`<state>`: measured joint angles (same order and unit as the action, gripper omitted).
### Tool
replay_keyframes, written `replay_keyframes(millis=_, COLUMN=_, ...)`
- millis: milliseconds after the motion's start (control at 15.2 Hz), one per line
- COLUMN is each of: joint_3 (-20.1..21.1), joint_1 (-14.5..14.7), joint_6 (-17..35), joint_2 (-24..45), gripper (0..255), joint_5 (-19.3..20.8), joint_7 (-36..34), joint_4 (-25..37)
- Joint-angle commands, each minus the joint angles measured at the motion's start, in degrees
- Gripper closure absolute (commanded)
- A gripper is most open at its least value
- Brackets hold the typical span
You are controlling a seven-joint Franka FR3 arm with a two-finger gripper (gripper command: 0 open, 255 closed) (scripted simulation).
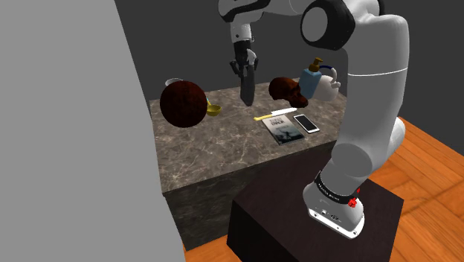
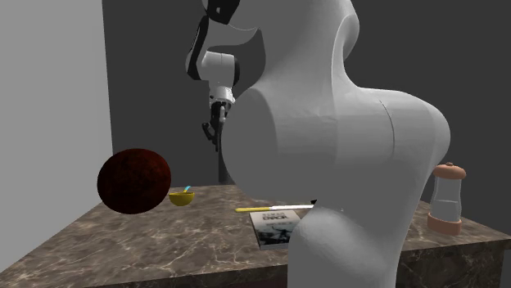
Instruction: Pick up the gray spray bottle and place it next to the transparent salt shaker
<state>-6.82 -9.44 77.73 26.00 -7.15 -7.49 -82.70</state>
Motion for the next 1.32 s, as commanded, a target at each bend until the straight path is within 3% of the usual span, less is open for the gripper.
replay_keyframes(millis=0, joint_3=-0.02, joint_1=-0.05, joint_6=-1.46, joint_2=-0.37, gripper=255, joint_5=0.03, joint_7=-0.11, joint_4=1.08)
replay_keyframes(millis=1254, joint_3=-0.01, joint_1=-0.86, joint_6=-16.68, joint_2=0.71, gripper=255, joint_5=-0.43, joint_7=-1.4, joint_4=17.45)
